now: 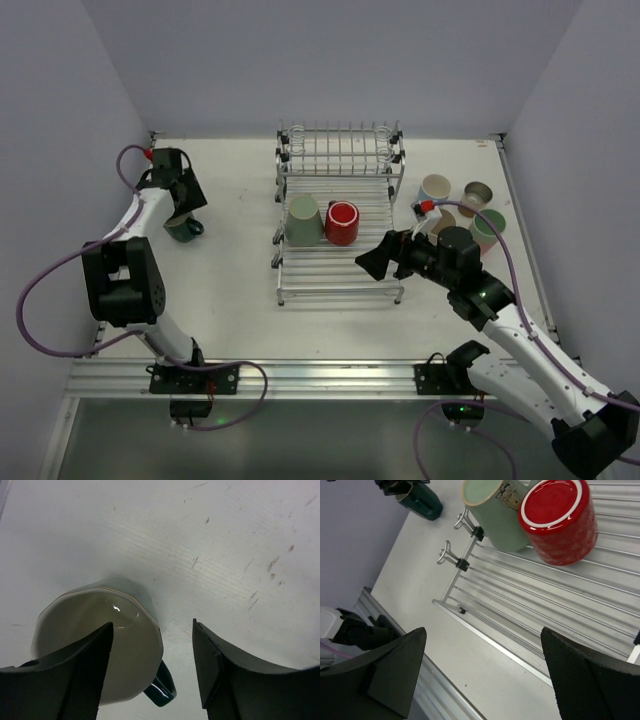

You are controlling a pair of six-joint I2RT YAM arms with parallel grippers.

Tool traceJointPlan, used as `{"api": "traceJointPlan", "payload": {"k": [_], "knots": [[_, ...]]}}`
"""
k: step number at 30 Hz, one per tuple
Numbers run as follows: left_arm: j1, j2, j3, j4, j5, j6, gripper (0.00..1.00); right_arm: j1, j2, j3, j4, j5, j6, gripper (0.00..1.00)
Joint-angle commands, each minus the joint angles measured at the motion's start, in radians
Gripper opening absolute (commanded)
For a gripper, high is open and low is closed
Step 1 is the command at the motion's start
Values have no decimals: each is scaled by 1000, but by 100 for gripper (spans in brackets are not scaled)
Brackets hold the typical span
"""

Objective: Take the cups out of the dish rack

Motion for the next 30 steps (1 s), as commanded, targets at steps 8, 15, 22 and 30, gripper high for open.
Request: {"api": "traceJointPlan", "payload": {"k": [8,15,22,30], "knots": [[11,-203,45,52,75,-3,94,41,27,73,19,169,-143,99],[-38,-421,-28,204,403,-88,100,139,112,81,114,360,-194,99],[-221,-771,-236,331,533,-134,100,163,268,76,278,491,-228,99],[-236,-1036,-482,361,705,-78,100,163,519,124,483,480,-300,99]]}}
